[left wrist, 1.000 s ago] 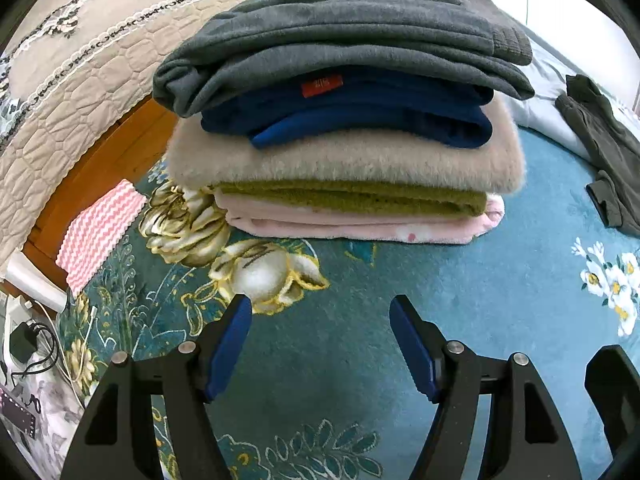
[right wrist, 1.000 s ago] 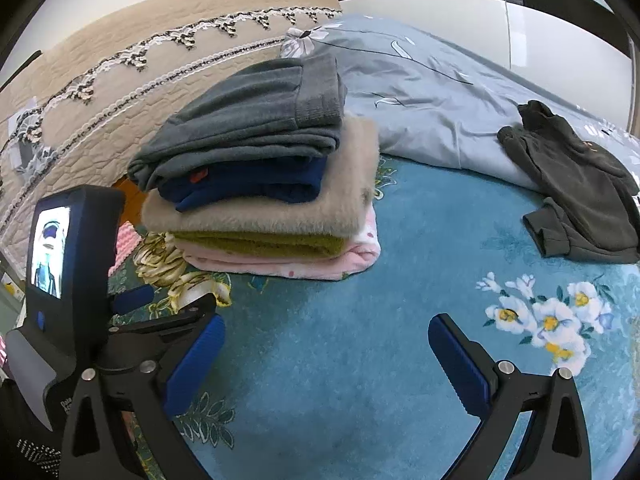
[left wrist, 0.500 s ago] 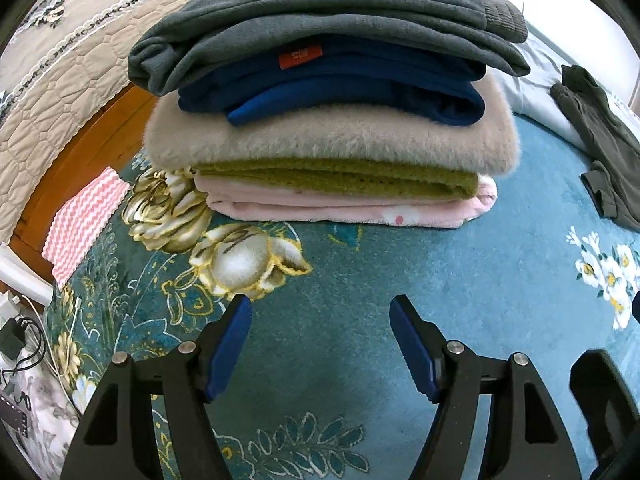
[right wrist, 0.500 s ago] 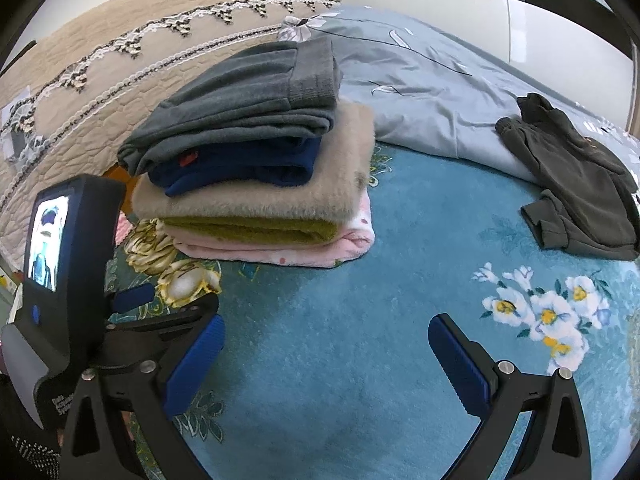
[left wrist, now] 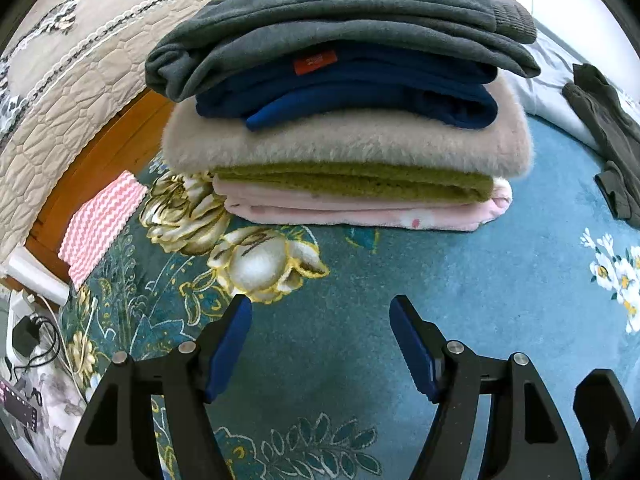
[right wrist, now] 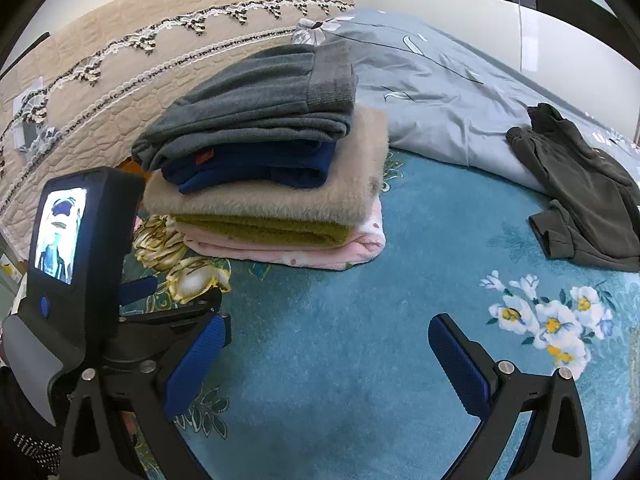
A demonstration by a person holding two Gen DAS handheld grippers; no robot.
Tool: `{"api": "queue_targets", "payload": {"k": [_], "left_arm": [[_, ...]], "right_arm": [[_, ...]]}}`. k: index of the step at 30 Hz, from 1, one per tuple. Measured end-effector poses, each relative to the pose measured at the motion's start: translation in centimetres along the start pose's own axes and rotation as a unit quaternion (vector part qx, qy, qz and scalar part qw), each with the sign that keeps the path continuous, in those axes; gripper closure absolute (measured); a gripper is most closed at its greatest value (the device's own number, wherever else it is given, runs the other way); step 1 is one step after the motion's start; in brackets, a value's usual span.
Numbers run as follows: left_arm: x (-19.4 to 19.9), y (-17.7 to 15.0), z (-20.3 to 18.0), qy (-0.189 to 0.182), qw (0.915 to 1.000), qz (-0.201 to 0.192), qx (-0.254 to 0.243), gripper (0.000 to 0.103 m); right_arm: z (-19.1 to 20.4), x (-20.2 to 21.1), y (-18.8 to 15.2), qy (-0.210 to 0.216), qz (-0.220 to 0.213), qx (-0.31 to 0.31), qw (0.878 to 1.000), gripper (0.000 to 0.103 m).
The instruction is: Fold clothes
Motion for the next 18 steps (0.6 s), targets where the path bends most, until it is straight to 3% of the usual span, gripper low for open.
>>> {"api": "queue_targets", "payload": {"k": [18], "left_arm": [[-0.04,-0.11,-0.19,0.008,0.9999,0.0,-0.013,0.031]], "right_arm": [[-0.13,0.1,0.04,-0.002,-0.001,-0.001,1.0,0.0]]}}
Point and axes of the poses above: each gripper's, at about its wrist camera, not at the fingertips, and x roughly against the way its jaws point, z to its left, y to its top, the point moved 1 cm from there along -x, roughly the way its jaws point, and after that the axes turned 6 degrees about -z, right-handed, at the moved point
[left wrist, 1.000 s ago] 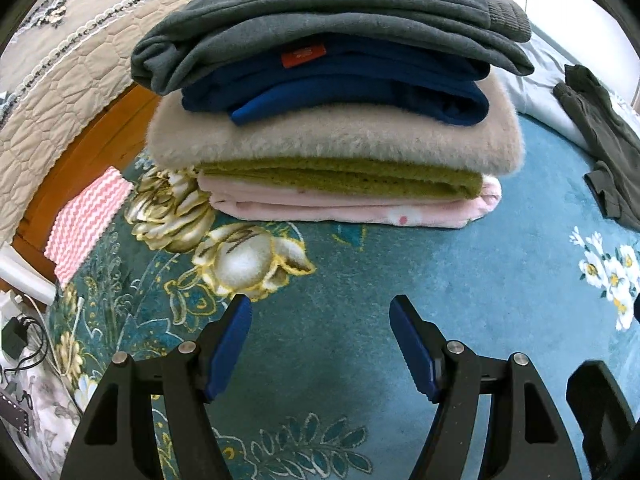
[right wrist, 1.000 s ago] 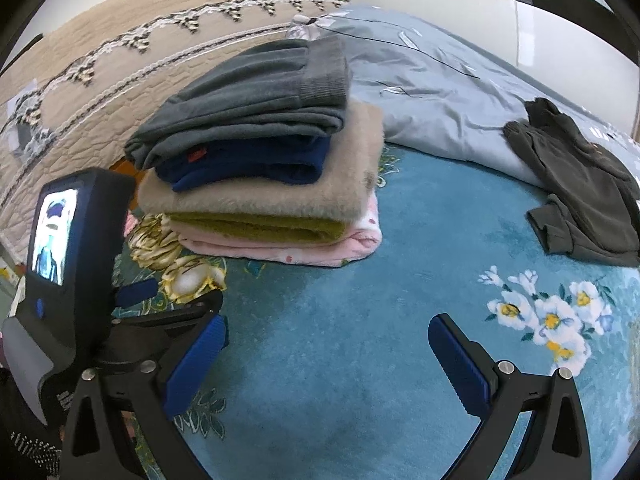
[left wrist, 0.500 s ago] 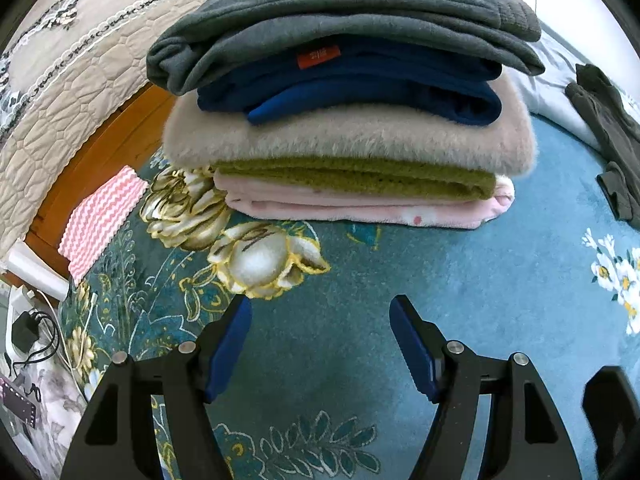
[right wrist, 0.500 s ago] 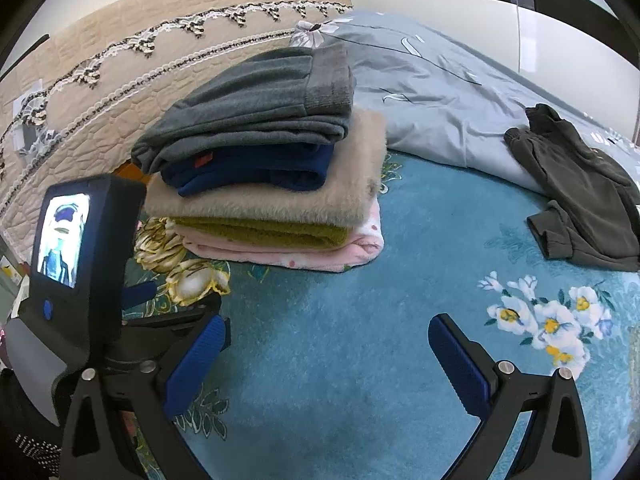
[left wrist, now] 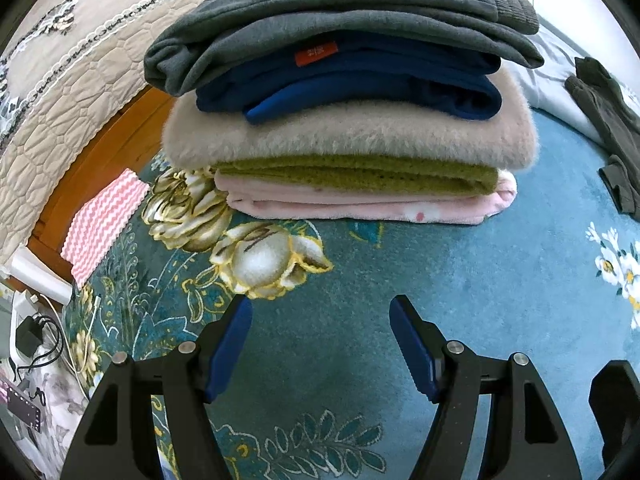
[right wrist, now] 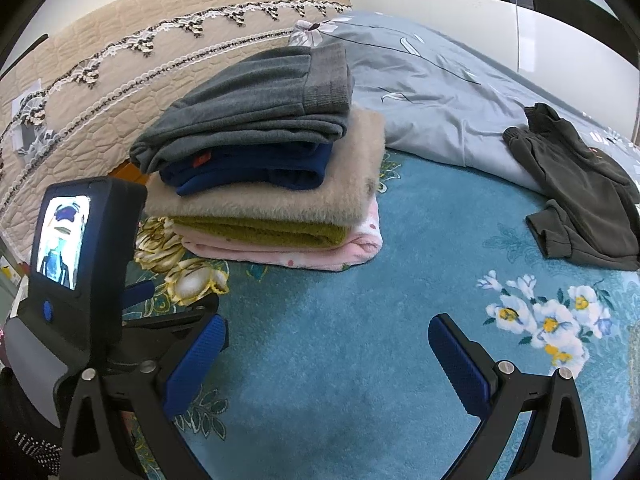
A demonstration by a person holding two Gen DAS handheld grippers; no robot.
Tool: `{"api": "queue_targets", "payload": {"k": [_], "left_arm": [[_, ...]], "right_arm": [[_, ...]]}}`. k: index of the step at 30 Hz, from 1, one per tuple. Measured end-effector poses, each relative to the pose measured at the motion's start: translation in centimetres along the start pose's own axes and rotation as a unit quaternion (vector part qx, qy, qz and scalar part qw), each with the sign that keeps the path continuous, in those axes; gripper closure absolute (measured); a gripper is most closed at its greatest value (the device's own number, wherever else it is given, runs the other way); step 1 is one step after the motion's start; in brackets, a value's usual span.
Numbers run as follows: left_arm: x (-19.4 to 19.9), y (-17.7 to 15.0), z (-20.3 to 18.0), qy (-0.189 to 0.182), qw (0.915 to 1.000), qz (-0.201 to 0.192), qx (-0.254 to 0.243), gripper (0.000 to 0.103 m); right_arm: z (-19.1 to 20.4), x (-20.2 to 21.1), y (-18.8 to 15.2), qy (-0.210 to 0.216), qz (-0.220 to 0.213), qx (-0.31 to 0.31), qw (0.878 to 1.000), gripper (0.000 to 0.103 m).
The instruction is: Fold clothes
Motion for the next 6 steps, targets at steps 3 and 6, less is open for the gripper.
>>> {"api": "queue_targets", "payload": {"k": [3,6], "left_arm": [[0.15,0.17,-0.11,-0.005,1.0,-0.005,-0.003,0.031],[0.33,0.33,-0.21,-0.005,0.9999,-0.011,-0.005,0.031]], "right_arm": [[0.0,-0.03,0.01,0.0,0.0,0.0,1.0,0.0],[0.01,-0.02,0.0,0.0,0.0,0.0,1.0,0.0]]}}
Point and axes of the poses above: each gripper's, at about its wrist camera, not at the fingertips, and x roughly against the way its jaws point, z to its left, y to its top, the point moved 1 cm from there along -x, roughly the way its jaws point, and after that the axes turned 6 degrees about -z, right-handed, at the moved point
